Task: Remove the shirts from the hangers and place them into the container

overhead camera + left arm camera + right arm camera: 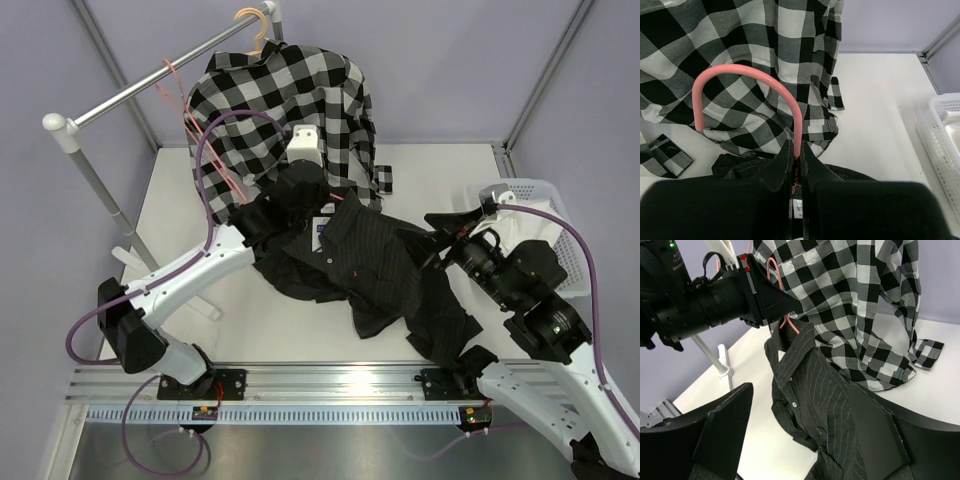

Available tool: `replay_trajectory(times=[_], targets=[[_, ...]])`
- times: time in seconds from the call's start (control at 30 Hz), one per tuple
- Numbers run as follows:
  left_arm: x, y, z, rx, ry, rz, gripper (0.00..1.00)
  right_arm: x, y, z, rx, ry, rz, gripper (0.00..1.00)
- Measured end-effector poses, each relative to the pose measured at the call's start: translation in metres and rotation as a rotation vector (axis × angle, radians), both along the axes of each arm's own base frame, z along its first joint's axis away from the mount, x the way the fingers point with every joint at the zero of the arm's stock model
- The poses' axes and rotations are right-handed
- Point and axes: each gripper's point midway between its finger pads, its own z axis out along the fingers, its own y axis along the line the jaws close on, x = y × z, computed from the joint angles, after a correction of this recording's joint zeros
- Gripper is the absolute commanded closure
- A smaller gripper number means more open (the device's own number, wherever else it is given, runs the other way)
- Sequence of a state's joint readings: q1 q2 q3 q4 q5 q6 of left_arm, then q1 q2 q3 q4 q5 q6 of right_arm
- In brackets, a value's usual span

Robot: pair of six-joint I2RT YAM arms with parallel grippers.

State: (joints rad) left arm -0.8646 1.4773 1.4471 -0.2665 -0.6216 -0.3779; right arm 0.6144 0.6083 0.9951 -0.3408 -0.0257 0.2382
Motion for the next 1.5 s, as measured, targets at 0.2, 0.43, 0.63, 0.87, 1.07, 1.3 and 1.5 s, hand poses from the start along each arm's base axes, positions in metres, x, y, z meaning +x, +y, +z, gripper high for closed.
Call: replay_trajectory(times=[0.2,0.43,0.63,0.87,1.07,1.3,1.5], targets=[[0.001,-0.008,0.006,-0.012,-0.018,0.020,1.00,0.016,0.027,-0.018,0.050,0.107,0.051,0.19],[-0.003,-0.016,0.012,-0.024,-0.036,0.015,1.00,0.049,0.072,-0.081,0.090,0.345,0.103,0.22],[-0.002,-0.014,0.013,-0.022,-0.044,0.026,1.00,0.065,0.098,-0.099,0.143,0.440,0.144,0.26],[-0.002,-0.011,0.012,-0.005,-0.046,0.036,1.00,0.077,0.124,-0.105,0.203,0.470,0.199,0.61],[-0.007,-0.004,0.012,0.006,-0.069,0.036,1.00,0.074,0.121,-0.101,0.209,0.466,0.186,1.00],[-0.015,0.015,0.025,0.019,-0.111,0.056,1.00,0.061,0.082,-0.094,0.150,0.432,0.058,1.00],[-0.027,0.035,0.027,0.014,-0.125,0.068,1.00,0.051,0.036,-0.089,0.069,0.399,-0.089,1.00]])
